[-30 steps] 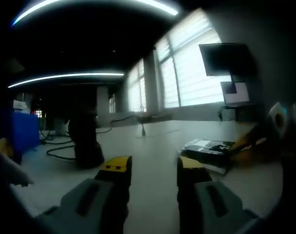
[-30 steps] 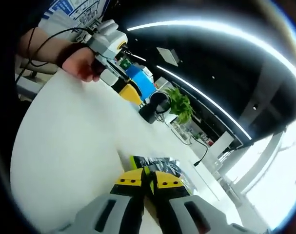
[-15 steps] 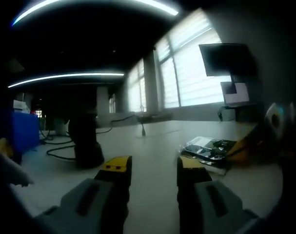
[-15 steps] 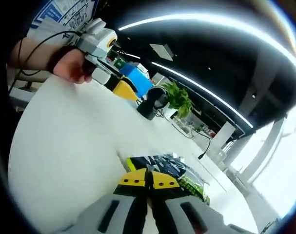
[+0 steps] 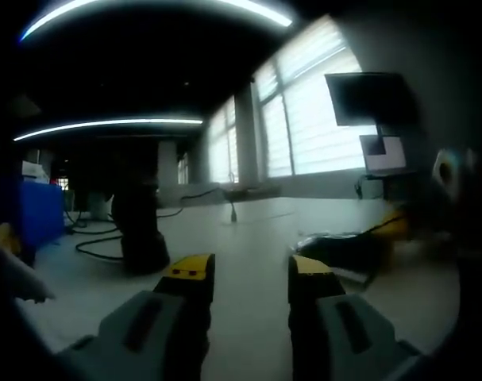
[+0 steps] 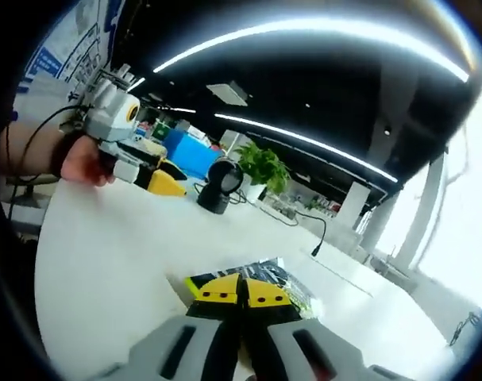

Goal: Clip sheet goods on table flip sheet goods clip sheet goods scan sheet goods put sheet goods back to table

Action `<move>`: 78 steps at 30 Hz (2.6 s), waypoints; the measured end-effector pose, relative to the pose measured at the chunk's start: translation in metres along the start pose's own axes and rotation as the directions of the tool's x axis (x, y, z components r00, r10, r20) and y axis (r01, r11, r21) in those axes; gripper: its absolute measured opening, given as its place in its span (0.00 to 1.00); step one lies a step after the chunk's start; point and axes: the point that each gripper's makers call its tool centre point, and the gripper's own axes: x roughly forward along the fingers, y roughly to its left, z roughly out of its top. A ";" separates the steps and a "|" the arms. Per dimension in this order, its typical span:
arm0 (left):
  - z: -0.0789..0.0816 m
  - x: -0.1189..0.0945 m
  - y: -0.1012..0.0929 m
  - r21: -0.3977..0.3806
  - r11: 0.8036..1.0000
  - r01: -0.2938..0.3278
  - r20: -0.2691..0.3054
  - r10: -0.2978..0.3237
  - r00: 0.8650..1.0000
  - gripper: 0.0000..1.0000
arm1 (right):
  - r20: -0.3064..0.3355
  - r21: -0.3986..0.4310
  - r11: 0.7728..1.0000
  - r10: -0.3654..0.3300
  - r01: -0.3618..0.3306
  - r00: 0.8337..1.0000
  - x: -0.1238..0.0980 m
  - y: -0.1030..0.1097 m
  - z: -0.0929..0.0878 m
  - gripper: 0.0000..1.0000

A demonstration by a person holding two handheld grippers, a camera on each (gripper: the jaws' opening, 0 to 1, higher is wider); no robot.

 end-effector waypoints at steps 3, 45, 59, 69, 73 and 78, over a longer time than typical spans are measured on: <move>0.000 0.000 0.000 0.000 1.000 -0.001 0.000 0.001 1.000 0.30 | 0.013 0.047 0.999 -0.012 0.012 1.000 -0.003 -0.005 0.004 0.00; 0.001 0.000 0.001 -0.007 1.000 0.000 0.007 0.000 1.000 0.30 | 0.046 0.639 0.727 -0.361 0.250 0.931 -0.039 -0.137 0.023 0.00; 0.001 0.000 0.001 -0.002 1.000 0.002 0.005 -0.002 1.000 0.30 | 0.002 0.828 0.479 -0.521 0.291 0.854 -0.072 -0.164 -0.014 0.00; 0.001 0.000 0.001 -0.001 1.000 0.002 0.002 -0.002 1.000 0.30 | -0.069 0.850 0.380 -0.607 0.366 0.792 -0.091 -0.170 -0.040 0.00; 0.001 0.000 0.001 -0.002 1.000 0.001 0.004 -0.001 1.000 0.30 | -0.109 0.860 0.331 -0.623 0.387 0.774 -0.096 -0.167 -0.053 0.00; 0.001 0.000 0.001 -0.001 1.000 0.000 0.004 0.000 1.000 0.30 | -0.140 0.912 0.208 -0.654 0.354 0.743 -0.103 -0.169 -0.066 0.00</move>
